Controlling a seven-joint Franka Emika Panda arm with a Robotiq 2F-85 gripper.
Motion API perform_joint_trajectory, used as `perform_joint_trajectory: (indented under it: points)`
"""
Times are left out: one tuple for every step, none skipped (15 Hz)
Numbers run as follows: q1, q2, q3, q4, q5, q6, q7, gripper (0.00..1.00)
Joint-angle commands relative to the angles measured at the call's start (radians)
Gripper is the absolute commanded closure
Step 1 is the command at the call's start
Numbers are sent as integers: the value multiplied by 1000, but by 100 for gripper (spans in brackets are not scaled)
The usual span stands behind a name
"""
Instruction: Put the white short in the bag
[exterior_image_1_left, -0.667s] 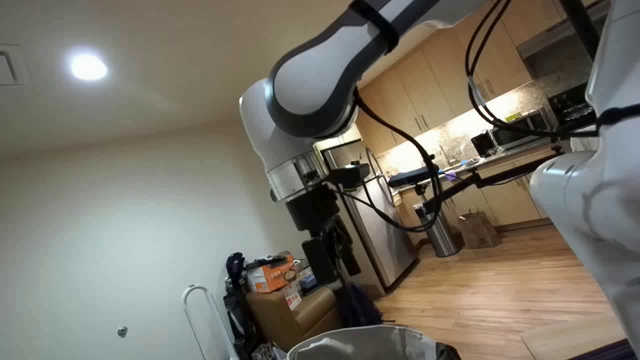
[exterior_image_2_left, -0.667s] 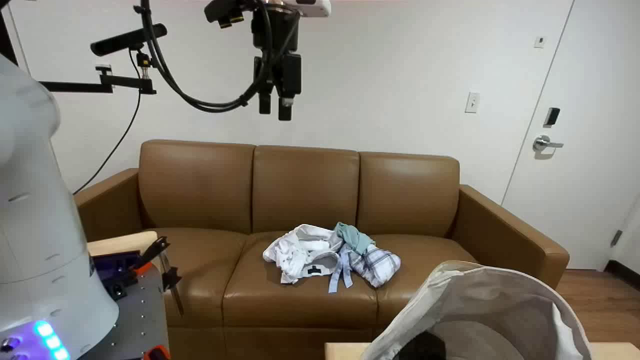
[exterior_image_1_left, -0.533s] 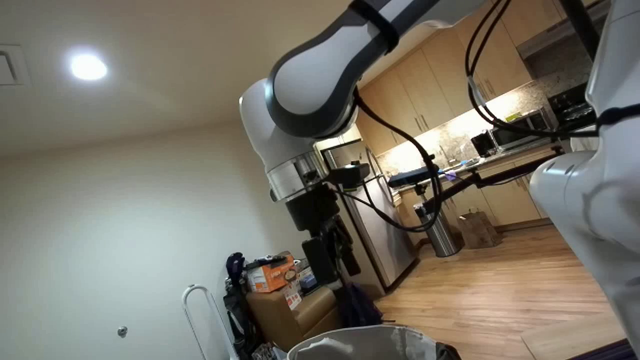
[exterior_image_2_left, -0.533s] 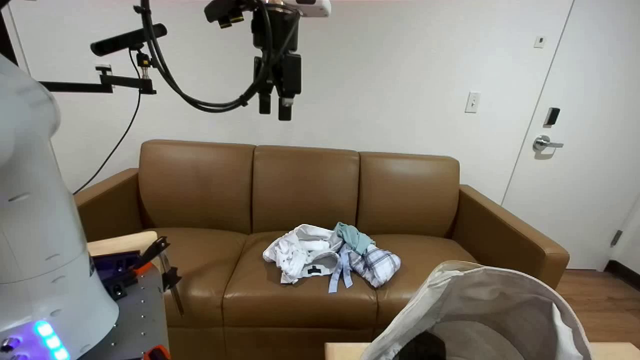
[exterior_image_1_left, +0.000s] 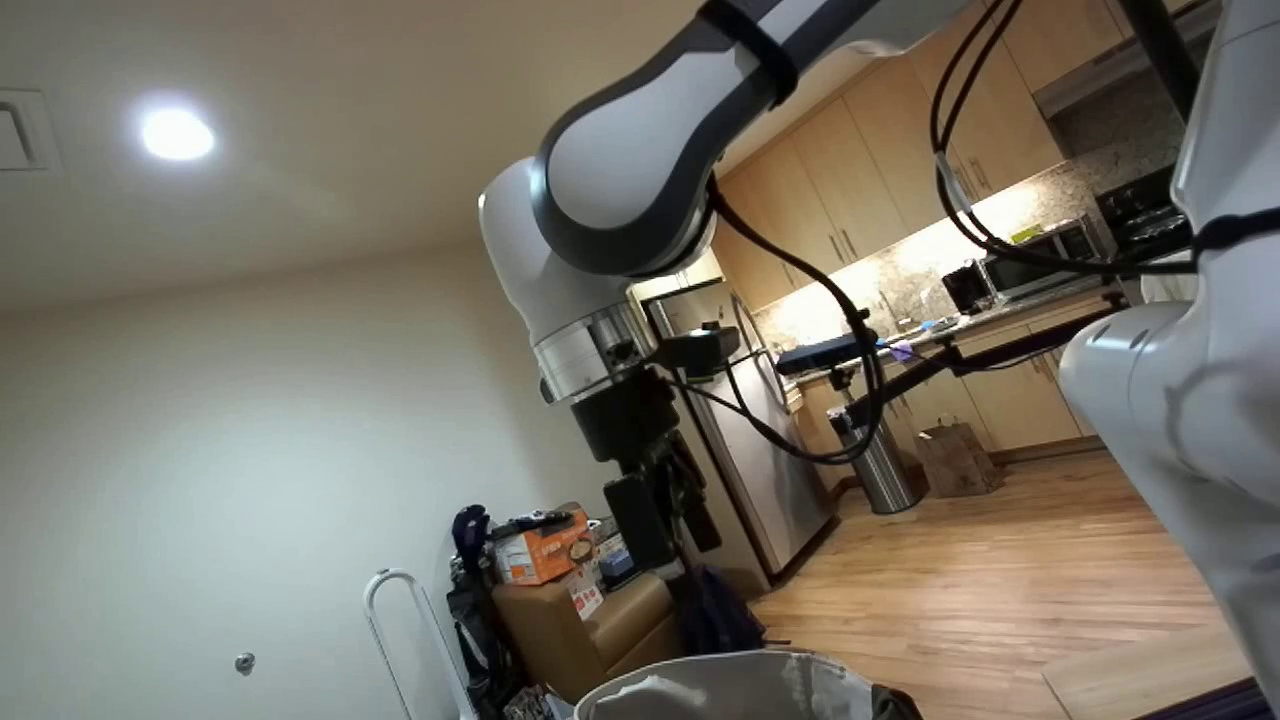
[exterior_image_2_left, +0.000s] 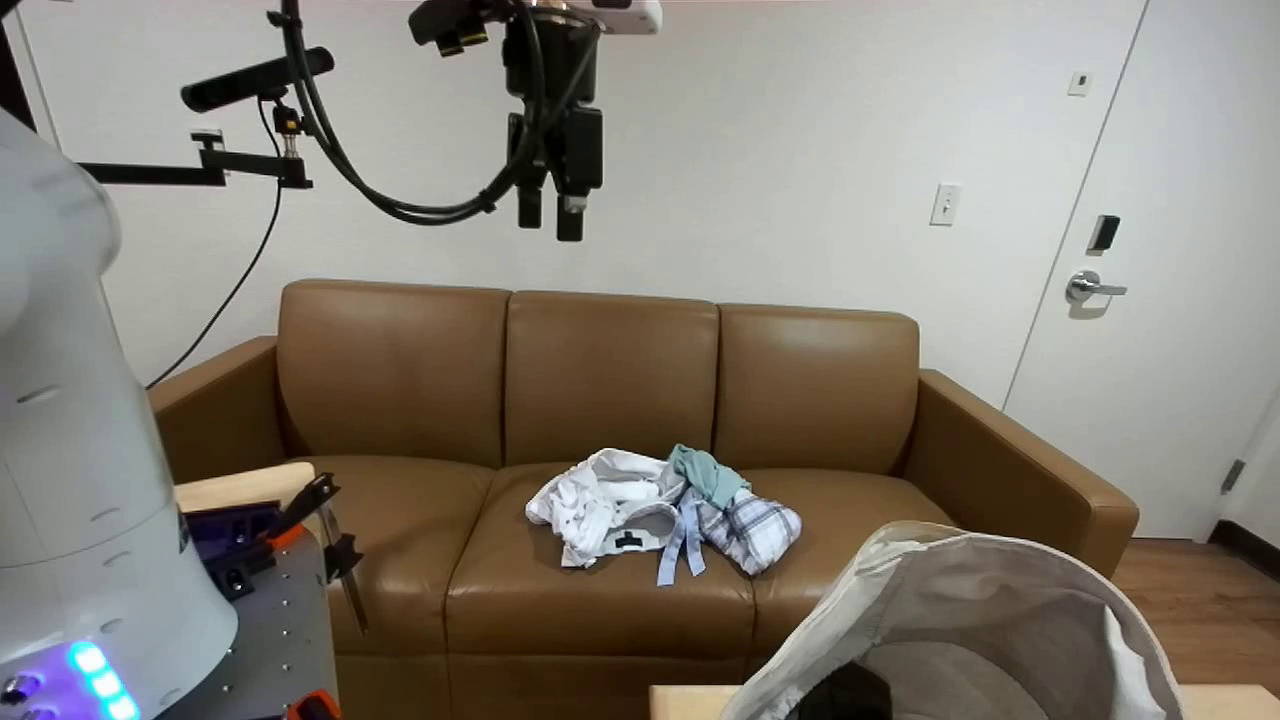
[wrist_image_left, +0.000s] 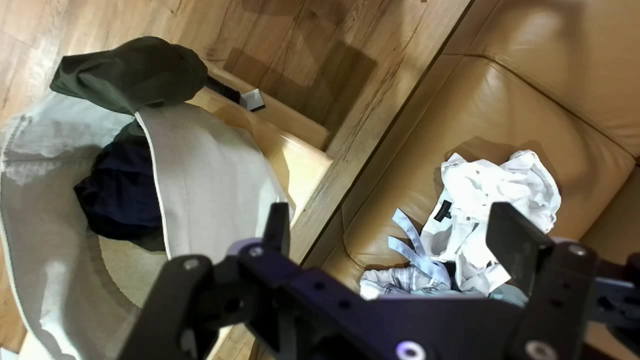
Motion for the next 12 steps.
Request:
perform_joint_trajectory:
  points:
    - [-13, 1, 11, 2, 7, -2, -6, 0]
    - [-13, -4, 18, 9, -10, 18, -10, 0]
    - [-8, 3, 14, 6, -12, 80, -28, 0]
    - [-2, 30, 14, 5, -30, 165, -58, 0]
    - [8, 87, 4, 12, -20, 277, -80, 0]
    - [22, 125, -6, 28, 3, 358, -109, 0]
    - [50, 193, -16, 49, 46, 446, -140, 0]
    - [76, 241, -24, 47, 81, 538, -177, 0]
    - [110, 304, -31, 45, 124, 622, -222, 0]
    - [146, 362, -34, 61, 168, 673, -271, 0]
    - [180, 427, -38, 80, 218, 727, -328, 0]
    - [215, 495, -37, 107, 275, 768, -390, 0]
